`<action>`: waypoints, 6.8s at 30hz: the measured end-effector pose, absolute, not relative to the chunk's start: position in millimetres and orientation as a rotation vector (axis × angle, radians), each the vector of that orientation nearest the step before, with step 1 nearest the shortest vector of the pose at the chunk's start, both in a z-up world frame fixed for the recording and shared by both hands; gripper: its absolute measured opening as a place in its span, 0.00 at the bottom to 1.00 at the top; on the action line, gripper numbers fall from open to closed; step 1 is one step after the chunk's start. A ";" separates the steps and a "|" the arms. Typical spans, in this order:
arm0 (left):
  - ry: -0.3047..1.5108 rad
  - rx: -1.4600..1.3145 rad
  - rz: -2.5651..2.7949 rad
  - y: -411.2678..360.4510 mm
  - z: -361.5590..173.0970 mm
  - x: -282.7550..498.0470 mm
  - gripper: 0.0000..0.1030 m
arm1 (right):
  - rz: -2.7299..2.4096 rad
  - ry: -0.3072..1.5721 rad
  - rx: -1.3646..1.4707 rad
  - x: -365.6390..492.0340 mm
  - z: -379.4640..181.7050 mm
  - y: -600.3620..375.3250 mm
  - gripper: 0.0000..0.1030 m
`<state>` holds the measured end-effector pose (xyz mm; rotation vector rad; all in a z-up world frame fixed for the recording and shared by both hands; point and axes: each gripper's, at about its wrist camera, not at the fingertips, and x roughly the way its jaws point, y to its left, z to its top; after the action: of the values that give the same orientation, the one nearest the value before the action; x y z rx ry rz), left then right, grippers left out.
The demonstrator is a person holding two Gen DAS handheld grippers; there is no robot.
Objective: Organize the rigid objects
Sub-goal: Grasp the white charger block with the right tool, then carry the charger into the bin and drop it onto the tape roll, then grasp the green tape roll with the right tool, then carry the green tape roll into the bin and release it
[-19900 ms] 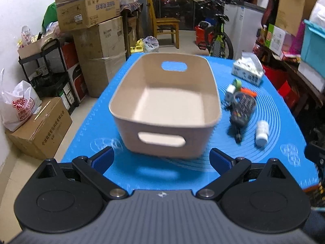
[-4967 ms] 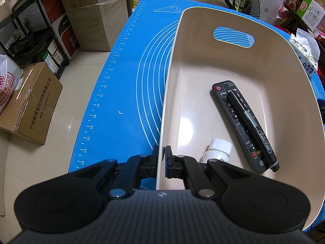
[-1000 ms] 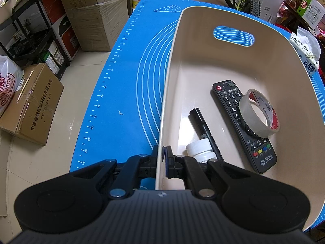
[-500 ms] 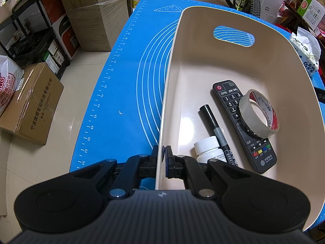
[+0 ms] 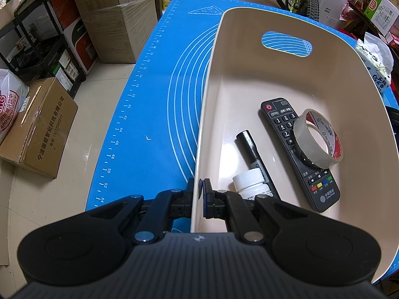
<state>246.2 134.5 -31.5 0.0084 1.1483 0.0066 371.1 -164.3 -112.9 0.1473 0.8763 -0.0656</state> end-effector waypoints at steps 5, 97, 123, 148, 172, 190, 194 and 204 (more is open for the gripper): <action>1.148 0.007 0.007 134.7 -31.5 246.2 0.07 | -0.063 0.878 0.134 369.3 -112.6 -162.9 0.36; 1.150 0.017 0.013 132.4 -32.6 247.2 0.07 | 0.409 0.729 -0.053 285.4 13.9 -62.7 0.95; 1.152 0.022 0.015 131.8 -32.6 247.7 0.07 | -0.006 0.736 -0.006 357.6 -69.4 -197.4 0.98; 1.154 0.035 0.017 129.7 -32.3 248.9 0.08 | -0.025 0.790 -0.087 391.1 -103.8 -173.8 0.29; 1.154 0.033 0.017 130.2 -32.4 249.1 0.07 | 0.112 0.641 -0.085 308.0 -19.2 -169.4 0.29; 1.155 0.033 0.020 129.1 -32.7 249.6 0.08 | 0.360 0.582 -0.096 277.2 26.0 -83.9 0.29; 1.154 0.034 0.020 129.0 -32.7 249.6 0.08 | 0.404 0.637 -0.128 281.7 10.7 -59.9 0.29; 1.155 0.035 0.020 128.7 -32.7 249.9 0.07 | 0.481 0.865 -0.227 290.8 -30.9 -14.7 0.29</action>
<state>249.9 128.7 -32.8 0.0347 1.1549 0.0202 290.8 -14.7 -30.9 -0.2274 0.8652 0.4815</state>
